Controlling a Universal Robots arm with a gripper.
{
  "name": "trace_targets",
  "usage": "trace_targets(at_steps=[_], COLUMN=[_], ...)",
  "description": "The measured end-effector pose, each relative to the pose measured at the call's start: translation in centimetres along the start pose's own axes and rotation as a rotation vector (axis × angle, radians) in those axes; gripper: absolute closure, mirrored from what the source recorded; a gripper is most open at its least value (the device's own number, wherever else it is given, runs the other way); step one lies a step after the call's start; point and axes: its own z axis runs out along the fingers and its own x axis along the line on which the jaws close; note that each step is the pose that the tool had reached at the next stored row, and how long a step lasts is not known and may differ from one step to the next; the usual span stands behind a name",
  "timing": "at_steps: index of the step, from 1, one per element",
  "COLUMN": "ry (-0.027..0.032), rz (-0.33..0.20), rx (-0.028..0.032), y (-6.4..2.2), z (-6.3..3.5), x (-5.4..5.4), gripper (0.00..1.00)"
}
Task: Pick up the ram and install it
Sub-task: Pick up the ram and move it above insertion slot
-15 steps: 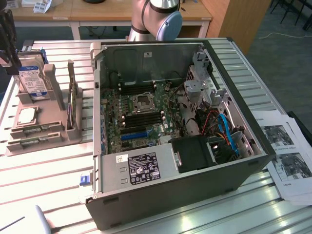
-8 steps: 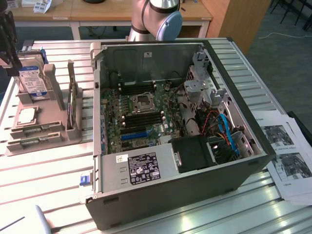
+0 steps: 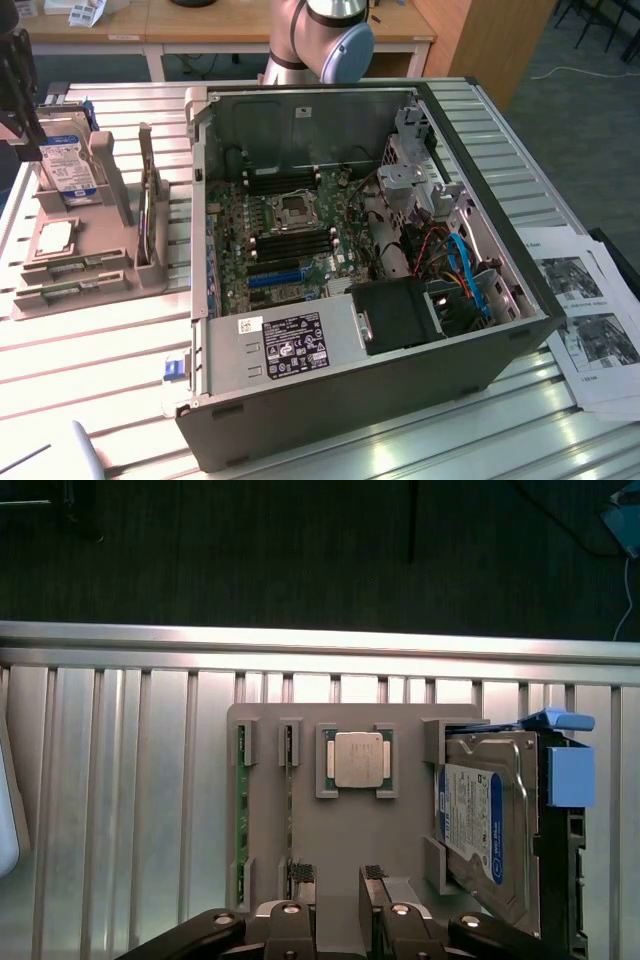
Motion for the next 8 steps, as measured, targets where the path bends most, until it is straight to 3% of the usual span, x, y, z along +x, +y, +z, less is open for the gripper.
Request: trace_targets(at_steps=[5, 8], ry=[-0.0001, -0.0001], rz=[0.000, 0.000], rx=[0.0108, 0.0113], y=[0.03, 0.04], z=[0.01, 0.01], x=[0.00, 0.00], gripper=[0.69, 0.69])
